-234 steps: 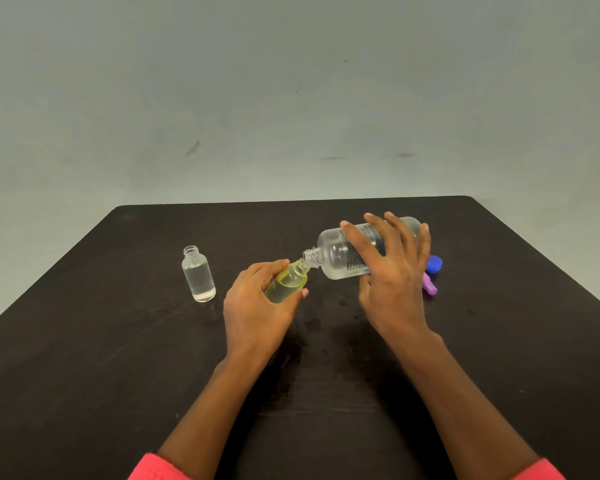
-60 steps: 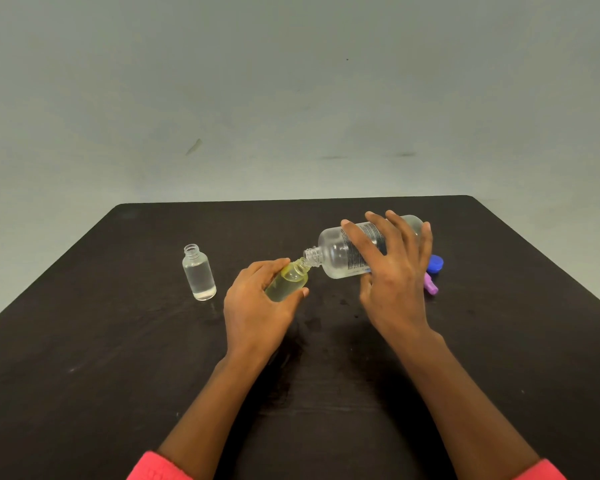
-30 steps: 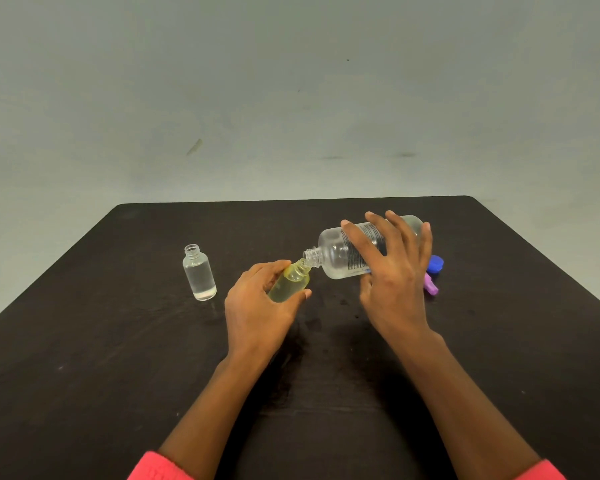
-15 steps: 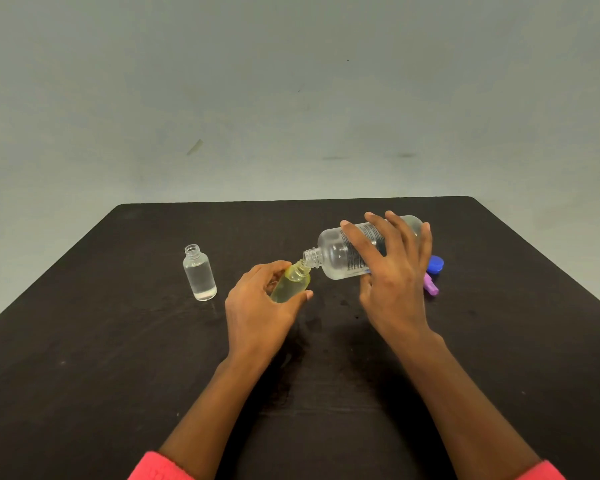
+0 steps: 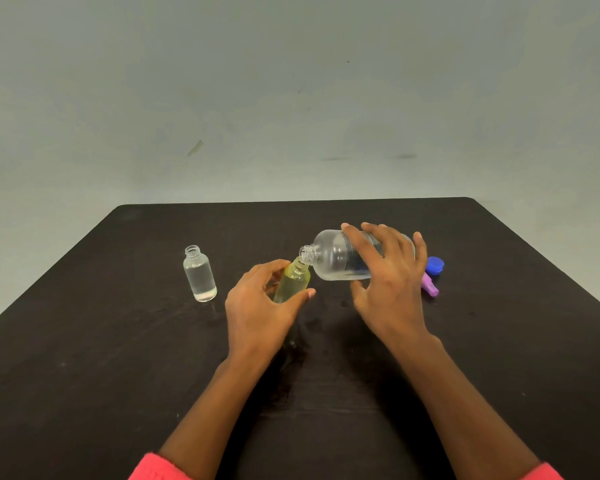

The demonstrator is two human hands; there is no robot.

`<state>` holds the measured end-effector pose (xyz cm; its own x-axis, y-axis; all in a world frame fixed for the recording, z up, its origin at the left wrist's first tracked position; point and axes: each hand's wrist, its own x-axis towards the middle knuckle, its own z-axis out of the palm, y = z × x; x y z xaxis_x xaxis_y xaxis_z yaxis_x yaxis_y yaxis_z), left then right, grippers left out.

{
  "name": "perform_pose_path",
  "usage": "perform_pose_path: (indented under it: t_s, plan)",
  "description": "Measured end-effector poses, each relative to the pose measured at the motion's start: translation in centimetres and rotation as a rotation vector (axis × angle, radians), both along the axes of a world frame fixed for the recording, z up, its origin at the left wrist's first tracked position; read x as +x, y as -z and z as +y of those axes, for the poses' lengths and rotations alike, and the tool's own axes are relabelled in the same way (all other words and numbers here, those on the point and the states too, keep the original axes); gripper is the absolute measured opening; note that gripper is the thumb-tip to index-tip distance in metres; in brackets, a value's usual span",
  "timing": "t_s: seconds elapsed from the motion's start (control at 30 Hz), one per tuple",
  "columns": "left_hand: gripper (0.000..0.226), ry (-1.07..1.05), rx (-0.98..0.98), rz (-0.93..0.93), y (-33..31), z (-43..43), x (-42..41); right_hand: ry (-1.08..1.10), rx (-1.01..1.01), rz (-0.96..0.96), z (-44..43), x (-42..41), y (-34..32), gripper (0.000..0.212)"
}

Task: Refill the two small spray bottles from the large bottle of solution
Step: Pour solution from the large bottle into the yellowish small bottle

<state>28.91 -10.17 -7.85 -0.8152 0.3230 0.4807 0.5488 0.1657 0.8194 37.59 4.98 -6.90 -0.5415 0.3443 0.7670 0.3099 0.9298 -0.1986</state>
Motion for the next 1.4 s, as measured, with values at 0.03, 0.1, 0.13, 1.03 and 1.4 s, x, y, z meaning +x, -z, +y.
perform_pose_path:
  t_s: [0.03,0.1,0.13,1.03,1.4]
  plan:
    - [0.046,0.005,0.007,0.0,-0.1,0.0,0.0,-0.013,-0.028,-0.004,0.0,0.0,0.0,0.085]
    - [0.046,0.01,0.019,0.006,-0.2,-0.1,0.1,-0.026,-0.081,-0.009,-0.2,-0.1,0.2,0.082]
    - [0.046,0.011,0.03,0.002,-0.3,-0.1,0.2,-0.028,-0.106,-0.013,-0.3,-0.2,0.2,0.08]
    - [0.035,-0.282,0.112,-0.271,0.5,-1.4,-3.5,-0.096,-0.8,0.122,-0.6,-0.3,0.3,0.077]
    - [0.041,-0.275,0.105,-0.288,0.7,-1.3,-3.6,-0.085,-0.788,0.042,-0.2,-0.3,0.3,0.083]
